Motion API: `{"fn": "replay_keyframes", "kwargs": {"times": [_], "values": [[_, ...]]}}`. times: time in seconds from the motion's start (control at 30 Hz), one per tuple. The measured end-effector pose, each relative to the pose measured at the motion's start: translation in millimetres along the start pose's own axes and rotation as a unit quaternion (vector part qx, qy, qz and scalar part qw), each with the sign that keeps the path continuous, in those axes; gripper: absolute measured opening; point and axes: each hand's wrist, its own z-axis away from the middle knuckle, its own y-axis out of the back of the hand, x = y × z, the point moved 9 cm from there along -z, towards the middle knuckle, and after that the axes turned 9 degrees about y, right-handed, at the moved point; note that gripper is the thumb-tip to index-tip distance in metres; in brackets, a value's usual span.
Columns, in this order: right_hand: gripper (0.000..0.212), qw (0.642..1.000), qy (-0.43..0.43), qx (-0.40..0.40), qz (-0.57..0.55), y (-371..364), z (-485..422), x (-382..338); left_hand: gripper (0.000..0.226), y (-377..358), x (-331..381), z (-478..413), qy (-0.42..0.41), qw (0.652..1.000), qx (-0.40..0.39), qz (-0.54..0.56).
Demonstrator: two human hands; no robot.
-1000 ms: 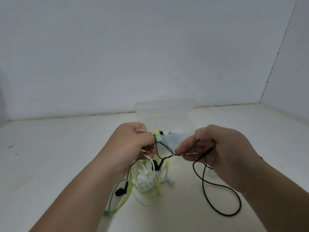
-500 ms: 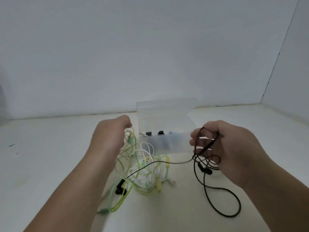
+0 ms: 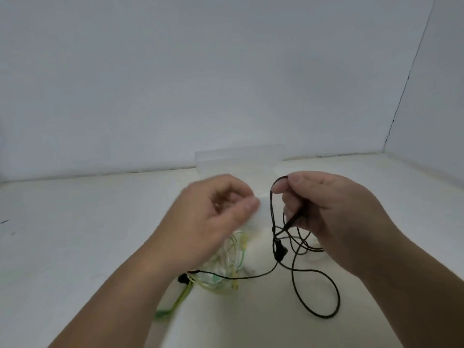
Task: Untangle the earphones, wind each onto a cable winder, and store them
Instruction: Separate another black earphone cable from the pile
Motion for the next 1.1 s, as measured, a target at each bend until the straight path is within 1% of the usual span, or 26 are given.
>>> {"fn": "replay_keyframes", "kwargs": {"times": [0.03,0.07,0.13,0.17,0.23,0.3,0.4,0.5,0.63,0.7,0.77,0.87,0.93,0.97,1.03,1.07,1.1], "values": [[0.036,1.0,-0.003,0.003,-0.017,-0.2,0.0,0.1,0.021,-13.7,-5.8,1.2,0.023,0.998,-0.053,-0.019],[0.035,0.999,-0.004,0.012,-0.035,0.9,0.0,-0.8,0.024,-22.4,-13.1,1.5,0.033,0.993,-0.084,-0.076],[0.032,0.998,-0.002,0.037,-0.058,5.5,-0.5,-2.2,0.023,-29.0,-25.2,2.5,0.055,0.977,-0.117,-0.167],[0.031,0.996,-0.004,0.05,-0.069,8.3,-0.8,-2.3,0.021,-29.2,-29.5,3.3,0.071,0.973,-0.136,-0.171],[0.029,0.993,-0.012,0.078,-0.093,15.2,-1.3,-1.4,0.035,-25.3,-34.9,4.3,0.085,0.97,-0.158,-0.165],[0.028,0.988,-0.015,0.098,-0.116,22.7,-1.7,-1.1,0.048,-10.4,-38.5,0.1,0.1,0.965,-0.121,-0.212],[0.028,0.982,-0.002,0.117,-0.147,30.0,-2.6,-4.2,0.063,16.4,-56.6,-6.5,0.156,0.935,-0.061,-0.311],[0.027,0.975,0.021,0.143,-0.17,35.0,-3.3,-7.3,0.068,37.8,-76.6,-9.5,0.22,0.912,-0.011,-0.345],[0.024,0.958,0.043,0.183,-0.215,42.8,-3.6,-9.8,0.06,62.9,-93.7,-8.1,0.281,0.884,0.049,-0.37],[0.024,0.952,0.047,0.201,-0.227,46.1,-3.1,-9.4,0.053,73.3,-98.7,-6.6,0.304,0.863,0.072,-0.396],[0.025,0.948,0.05,0.208,-0.237,47.3,-2.9,-10.0,0.045,79.7,-99.2,-5.4,0.315,0.846,0.089,-0.421],[0.027,0.942,0.052,0.191,-0.271,43.1,-3.8,-13.4,0.031,83.2,-92.2,-2.5,0.305,0.837,0.113,-0.441],[0.031,0.945,0.042,0.167,-0.278,37.1,-3.8,-15.0,0.024,81.2,-83.8,-3.2,0.281,0.843,0.127,-0.441],[0.034,0.949,0.036,0.148,-0.276,32.3,-3.6,-15.1,0.022,78.8,-76.3,-4.6,0.255,0.857,0.14,-0.425],[0.037,0.959,0.024,0.099,-0.266,20.7,-2.2,-16.2,0.019,68.7,-52.4,-7.7,0.154,0.911,0.169,-0.343],[0.037,0.963,0.019,0.077,-0.257,15.4,-1.4,-16.6,0.019,61.5,-38.0,-8.0,0.095,0.94,0.17,-0.28],[0.036,0.966,0.014,0.059,-0.25,11.5,-0.6,-16.7,0.018,53.7,-25.4,-7.0,0.048,0.967,0.15,-0.201]]}}
